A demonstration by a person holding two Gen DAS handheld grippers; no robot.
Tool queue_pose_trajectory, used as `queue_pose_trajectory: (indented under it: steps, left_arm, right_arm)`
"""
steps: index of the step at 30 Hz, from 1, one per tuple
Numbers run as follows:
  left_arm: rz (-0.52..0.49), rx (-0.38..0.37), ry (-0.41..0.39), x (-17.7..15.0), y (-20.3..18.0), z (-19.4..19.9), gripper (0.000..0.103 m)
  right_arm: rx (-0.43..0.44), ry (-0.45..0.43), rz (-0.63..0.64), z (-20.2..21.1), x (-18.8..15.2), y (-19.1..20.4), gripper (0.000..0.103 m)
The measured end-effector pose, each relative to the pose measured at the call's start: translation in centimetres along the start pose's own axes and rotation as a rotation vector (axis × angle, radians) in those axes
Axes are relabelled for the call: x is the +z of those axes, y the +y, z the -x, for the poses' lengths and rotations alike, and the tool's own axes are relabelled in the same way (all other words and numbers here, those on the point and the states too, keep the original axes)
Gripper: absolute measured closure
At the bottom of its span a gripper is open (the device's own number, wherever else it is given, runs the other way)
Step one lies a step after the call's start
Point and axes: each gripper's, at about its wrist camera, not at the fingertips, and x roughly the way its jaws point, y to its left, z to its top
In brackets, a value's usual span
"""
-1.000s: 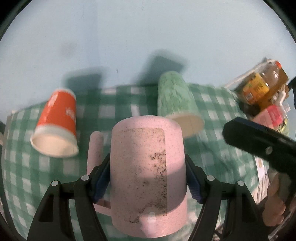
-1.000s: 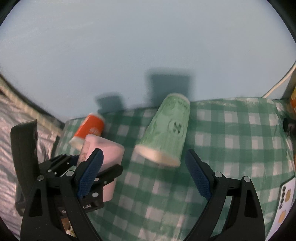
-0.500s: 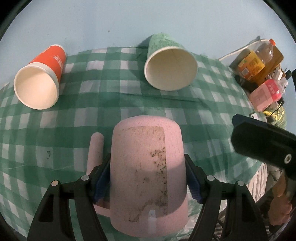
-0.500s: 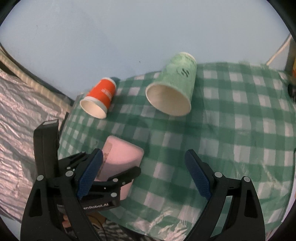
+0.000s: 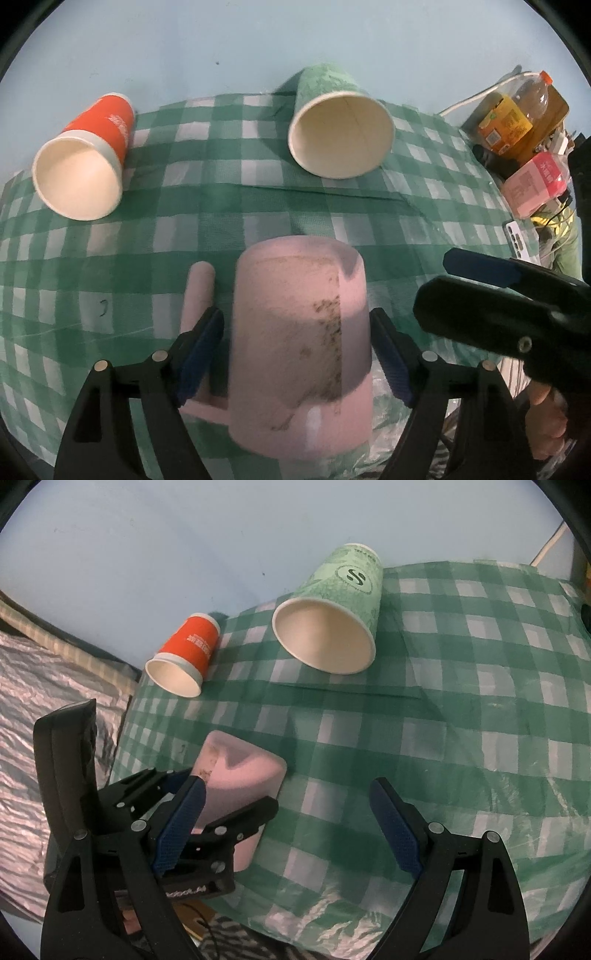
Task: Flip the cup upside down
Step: 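Lift the pink mug with the right tool and pull it back, then rotate the pink mug upright and lower it onto the tablecloth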
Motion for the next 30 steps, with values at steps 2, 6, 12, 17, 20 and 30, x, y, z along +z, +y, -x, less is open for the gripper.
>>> queue_pose_trajectory:
  steps: [2,6,12,17,20,30]
  left_arm:
    - [0.003,-0.021,-0.011,-0.2,0.5,0.8,0.021]
    - [0.005,-0.038,-0.031,-0.6,1.6,2.2,0.016]
    - [0.048,-0.066,-0.065,-1.3,4.0,4.1,0.016]
    - [0.084,-0.059,-0.08,-1.9,6.2,4.5,0.015]
    - [0.107,-0.046,-0.085,-2.2,7.7,4.3,0.015]
    - [0.126,0.032,-0.121,-2.9,9.9,3.4,0.015]
  right_arm:
    - [0.001,-0.003,0.001,-0.1,0.0,0.4,0.012]
    - [0.012,0.001,-0.001,-0.3,0.1,1.3,0.012]
    - [0.029,0.028,-0.013,-1.9,0.2,2.4,0.012]
    - [0.042,0.077,-0.032,-4.0,0.3,2.9,0.012]
    - [0.038,0.093,-0.043,-5.1,0.4,3.1,0.012]
    - [0.048,0.17,-0.1,-8.0,0.9,2.7,0.015]
